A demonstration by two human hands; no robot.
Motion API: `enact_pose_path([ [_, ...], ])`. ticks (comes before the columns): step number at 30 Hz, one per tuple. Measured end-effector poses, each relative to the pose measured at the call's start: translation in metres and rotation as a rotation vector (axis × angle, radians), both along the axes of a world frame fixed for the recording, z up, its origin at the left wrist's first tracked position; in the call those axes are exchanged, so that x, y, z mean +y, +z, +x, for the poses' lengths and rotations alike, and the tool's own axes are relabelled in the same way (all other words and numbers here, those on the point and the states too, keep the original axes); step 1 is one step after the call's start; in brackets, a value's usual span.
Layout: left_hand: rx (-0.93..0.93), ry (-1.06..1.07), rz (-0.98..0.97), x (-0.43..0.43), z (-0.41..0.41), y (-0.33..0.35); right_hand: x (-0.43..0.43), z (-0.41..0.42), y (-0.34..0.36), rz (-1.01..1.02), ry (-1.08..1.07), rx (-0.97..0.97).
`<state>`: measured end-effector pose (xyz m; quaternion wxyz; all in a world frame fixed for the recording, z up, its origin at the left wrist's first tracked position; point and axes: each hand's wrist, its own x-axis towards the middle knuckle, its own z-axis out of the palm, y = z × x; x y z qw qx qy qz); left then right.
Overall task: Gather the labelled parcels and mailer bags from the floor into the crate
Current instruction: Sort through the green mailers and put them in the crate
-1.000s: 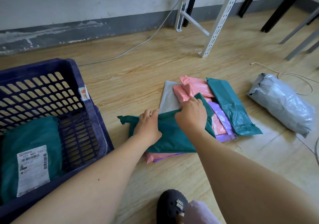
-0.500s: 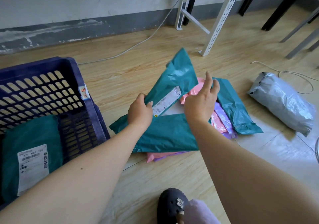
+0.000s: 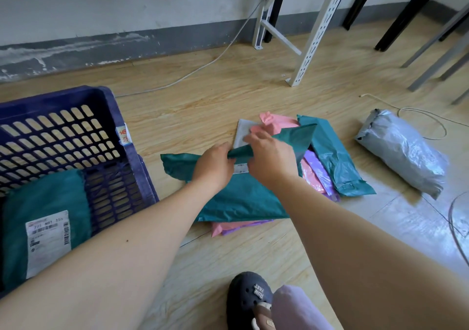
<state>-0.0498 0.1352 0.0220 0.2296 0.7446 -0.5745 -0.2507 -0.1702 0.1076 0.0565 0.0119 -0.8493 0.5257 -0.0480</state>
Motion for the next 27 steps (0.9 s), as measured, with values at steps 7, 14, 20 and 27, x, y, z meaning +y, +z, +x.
enact_pose_path([
  [7,-0.095,-0.123,-0.201,0.011,-0.002,0.043,0.000,-0.013,0.029,0.010,-0.114,0.079],
  [14,-0.148,0.113,-0.457,0.033,0.027,0.112,0.018,-0.005,0.087,-0.023,-0.294,-0.145],
  [20,0.198,0.538,-0.231,0.058,0.075,0.159,0.045,0.043,0.126,0.024,-0.292,-0.404],
  [27,0.645,0.732,0.024,0.094,0.122,0.166,0.074,0.106,0.155,0.137,-0.236,-0.703],
])
